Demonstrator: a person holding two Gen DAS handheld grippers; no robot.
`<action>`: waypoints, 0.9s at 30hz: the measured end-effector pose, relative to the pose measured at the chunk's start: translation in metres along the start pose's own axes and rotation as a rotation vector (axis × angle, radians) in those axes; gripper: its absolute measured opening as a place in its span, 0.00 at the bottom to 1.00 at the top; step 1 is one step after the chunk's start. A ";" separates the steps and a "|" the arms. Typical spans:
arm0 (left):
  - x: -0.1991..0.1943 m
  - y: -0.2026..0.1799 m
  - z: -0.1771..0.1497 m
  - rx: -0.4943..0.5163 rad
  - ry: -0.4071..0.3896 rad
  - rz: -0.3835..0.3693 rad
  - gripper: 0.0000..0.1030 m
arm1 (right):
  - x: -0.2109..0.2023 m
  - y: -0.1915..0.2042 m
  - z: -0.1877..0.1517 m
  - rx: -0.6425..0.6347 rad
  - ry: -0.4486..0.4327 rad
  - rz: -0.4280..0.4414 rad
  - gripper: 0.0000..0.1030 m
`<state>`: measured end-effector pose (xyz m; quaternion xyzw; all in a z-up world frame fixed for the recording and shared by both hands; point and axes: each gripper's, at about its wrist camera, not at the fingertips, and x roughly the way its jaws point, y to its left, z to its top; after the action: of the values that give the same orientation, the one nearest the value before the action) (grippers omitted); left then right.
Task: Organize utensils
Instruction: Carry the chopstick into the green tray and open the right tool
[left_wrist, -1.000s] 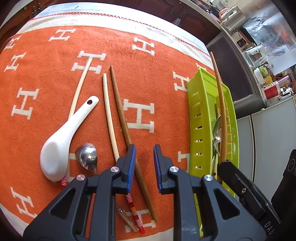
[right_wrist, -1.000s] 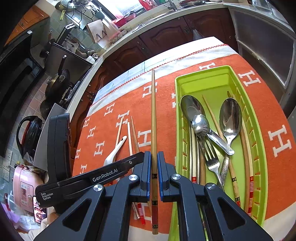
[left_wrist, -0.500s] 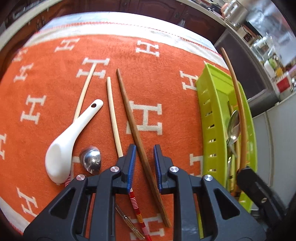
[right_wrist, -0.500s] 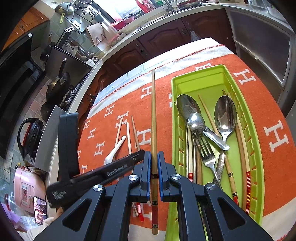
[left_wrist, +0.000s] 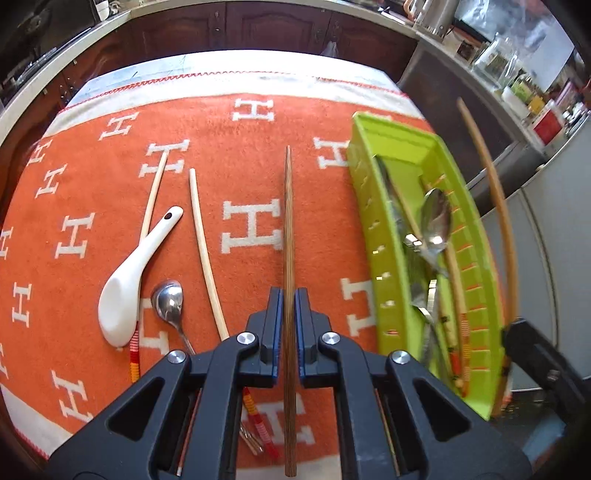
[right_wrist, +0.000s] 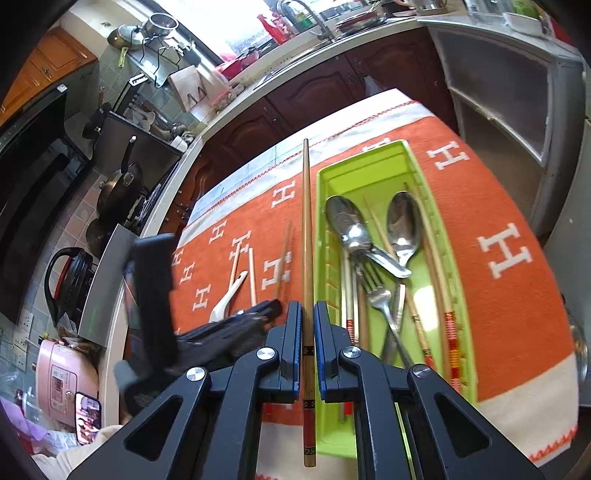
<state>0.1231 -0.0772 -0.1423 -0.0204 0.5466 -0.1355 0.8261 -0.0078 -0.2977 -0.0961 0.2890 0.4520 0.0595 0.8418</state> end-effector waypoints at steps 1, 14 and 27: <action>-0.007 -0.002 -0.001 -0.007 -0.004 -0.024 0.04 | -0.005 -0.005 -0.001 0.006 -0.005 -0.010 0.06; -0.044 -0.080 0.010 0.027 0.039 -0.231 0.04 | -0.001 -0.047 0.008 -0.018 0.046 -0.158 0.06; -0.015 -0.098 0.018 0.051 0.043 -0.202 0.04 | 0.022 -0.045 0.043 -0.064 0.073 -0.203 0.15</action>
<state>0.1138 -0.1696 -0.1035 -0.0513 0.5556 -0.2322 0.7967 0.0317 -0.3455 -0.1186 0.2126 0.5071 -0.0011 0.8353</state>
